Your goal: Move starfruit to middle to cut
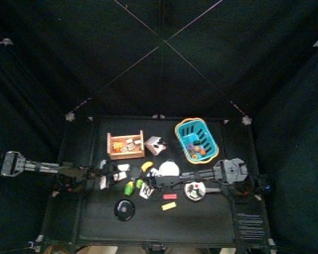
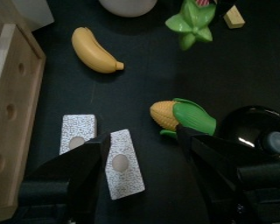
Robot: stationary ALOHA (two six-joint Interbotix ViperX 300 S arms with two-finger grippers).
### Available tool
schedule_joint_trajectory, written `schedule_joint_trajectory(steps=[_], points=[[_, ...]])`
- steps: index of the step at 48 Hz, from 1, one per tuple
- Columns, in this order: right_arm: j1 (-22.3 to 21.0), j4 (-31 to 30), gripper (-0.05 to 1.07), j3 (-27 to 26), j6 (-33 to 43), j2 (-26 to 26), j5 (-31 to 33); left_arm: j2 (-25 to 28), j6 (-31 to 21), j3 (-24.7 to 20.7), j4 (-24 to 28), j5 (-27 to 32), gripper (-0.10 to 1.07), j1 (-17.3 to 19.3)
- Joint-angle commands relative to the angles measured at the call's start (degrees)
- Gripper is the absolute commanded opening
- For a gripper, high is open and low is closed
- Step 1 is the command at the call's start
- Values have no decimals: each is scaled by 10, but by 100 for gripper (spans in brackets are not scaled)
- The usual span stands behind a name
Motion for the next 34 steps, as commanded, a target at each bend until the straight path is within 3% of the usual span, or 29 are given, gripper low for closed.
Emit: schedule_joint_trajectory(steps=[1, 8, 19, 23, 34], points=[[11, -11, 68, 13, 52, -46, -15, 1, 0, -5, -1, -4, 94, 1], [23, -40, 68, 79, 165, -83, -87, 1, 0, -5, -1, -4, 94, 1], [33, -98, 67, 196, 367, -120, -261, 2, 2, -7, 1, -11, 94, 1], [40, -124, 67, 216, 438, -120, -284, 1, 2, -7, 1, -14, 94, 1], [69, -213, 67, 234, 646, -116, -270, 1, 3, -9, 1, -14, 94, 1]])
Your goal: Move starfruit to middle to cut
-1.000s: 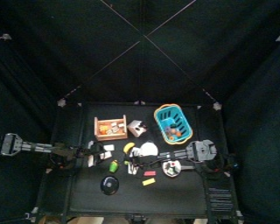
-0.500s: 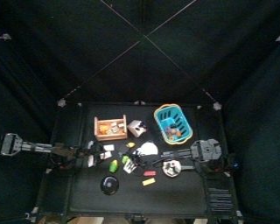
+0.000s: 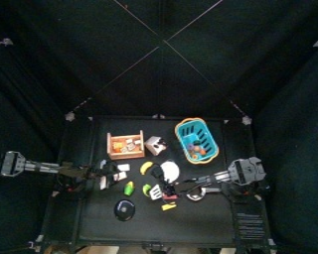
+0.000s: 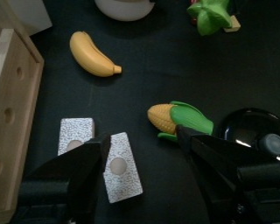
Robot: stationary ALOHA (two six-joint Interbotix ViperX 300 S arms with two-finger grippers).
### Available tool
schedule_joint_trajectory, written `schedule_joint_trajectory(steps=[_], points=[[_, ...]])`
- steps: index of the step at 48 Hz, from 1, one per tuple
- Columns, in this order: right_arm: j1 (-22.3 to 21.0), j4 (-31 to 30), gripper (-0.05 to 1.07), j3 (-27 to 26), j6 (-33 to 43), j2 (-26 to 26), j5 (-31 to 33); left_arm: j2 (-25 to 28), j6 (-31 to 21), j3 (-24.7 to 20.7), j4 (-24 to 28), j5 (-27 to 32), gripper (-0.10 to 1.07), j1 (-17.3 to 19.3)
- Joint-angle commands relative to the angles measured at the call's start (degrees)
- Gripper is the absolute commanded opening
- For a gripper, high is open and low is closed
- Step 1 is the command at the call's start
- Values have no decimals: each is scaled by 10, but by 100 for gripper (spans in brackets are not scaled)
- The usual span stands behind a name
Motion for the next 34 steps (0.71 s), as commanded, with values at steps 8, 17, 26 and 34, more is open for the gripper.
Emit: schedule_joint_trajectory(steps=[8, 17, 26, 34], points=[[33, -99, 67, 6, 229, -20, 60, 1, 1, -6, 0, -5, 94, 1], [59, -177, 67, 31, 410, -18, 112, 1, 1, -5, 0, -4, 94, 1], [75, -207, 69, 41, 524, 2, 120, 1, 1, -5, 1, -5, 94, 1], [73, -216, 69, 39, 530, 11, 99, 1, 1, -5, 0, -4, 94, 1]])
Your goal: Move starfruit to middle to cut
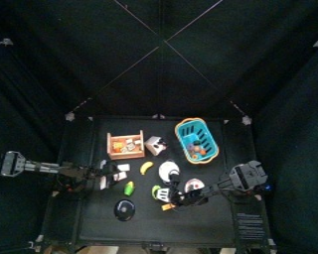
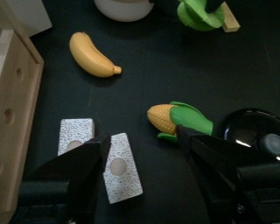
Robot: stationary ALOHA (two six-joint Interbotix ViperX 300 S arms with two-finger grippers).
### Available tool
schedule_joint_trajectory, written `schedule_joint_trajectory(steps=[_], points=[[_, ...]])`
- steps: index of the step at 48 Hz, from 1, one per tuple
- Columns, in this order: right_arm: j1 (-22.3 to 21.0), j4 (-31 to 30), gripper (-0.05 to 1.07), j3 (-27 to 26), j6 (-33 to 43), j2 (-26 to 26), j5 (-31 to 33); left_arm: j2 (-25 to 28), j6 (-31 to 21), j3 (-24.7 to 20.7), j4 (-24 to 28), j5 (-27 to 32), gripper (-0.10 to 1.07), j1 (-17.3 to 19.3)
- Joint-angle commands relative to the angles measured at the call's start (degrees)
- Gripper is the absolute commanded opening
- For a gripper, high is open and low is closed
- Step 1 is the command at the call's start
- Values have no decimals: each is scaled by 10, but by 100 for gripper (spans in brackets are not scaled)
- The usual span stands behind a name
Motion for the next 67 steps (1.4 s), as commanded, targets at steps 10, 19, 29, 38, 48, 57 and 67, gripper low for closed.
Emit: schedule_joint_trajectory(steps=[10, 19, 29, 38, 48, 57, 67], points=[[-3, 3, 69, -8, 2, 5, -30, 1, 0, -5, 0, -4, 94, 1], [-3, 13, 72, -10, 3, 25, -34, 1, 0, -4, -1, -4, 94, 1], [-4, 11, 84, -6, 3, 26, -33, 1, 0, -4, 0, -4, 94, 1], [-3, 12, 90, -10, 3, 25, -22, 1, 0, -4, -1, -4, 94, 1], [-3, 1, 90, -18, -3, 7, -1, 1, 0, -4, 0, -4, 94, 1], [1, -7, 90, -18, -5, 2, 2, 1, 0, -4, -1, -4, 94, 1], [-1, -11, 90, -15, -10, 1, 3, 1, 0, -4, -1, -4, 94, 1]])
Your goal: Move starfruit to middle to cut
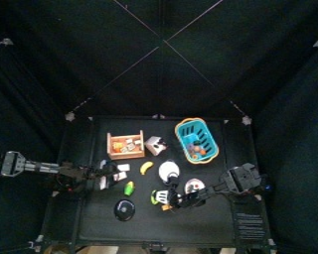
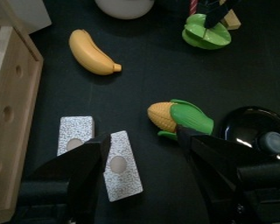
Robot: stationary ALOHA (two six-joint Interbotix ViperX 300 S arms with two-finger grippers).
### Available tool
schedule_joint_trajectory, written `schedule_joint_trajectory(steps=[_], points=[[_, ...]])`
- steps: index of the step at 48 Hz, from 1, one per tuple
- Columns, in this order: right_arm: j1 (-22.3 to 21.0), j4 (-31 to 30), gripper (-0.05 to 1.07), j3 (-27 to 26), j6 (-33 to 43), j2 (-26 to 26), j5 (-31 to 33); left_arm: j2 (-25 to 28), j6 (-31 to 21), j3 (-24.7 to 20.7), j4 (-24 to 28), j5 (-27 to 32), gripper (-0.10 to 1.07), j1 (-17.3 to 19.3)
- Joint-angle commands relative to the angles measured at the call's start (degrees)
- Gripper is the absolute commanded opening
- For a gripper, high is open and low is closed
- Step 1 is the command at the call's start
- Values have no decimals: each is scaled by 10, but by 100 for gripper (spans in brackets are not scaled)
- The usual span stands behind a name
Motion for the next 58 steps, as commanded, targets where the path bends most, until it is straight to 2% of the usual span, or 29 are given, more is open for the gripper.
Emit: schedule_joint_trajectory(steps=[1, 32, 58], points=[[-1, -6, 90, -7, -1, -25, 2, 1, 0, -6, -1, -4, 94, 1], [-15, -46, 90, 4, -3, -27, 0, 1, 0, -6, 0, -4, 94, 1], [-19, -68, 90, -11, -3, -26, -2, 1, 0, -6, 0, -4, 94, 1]])
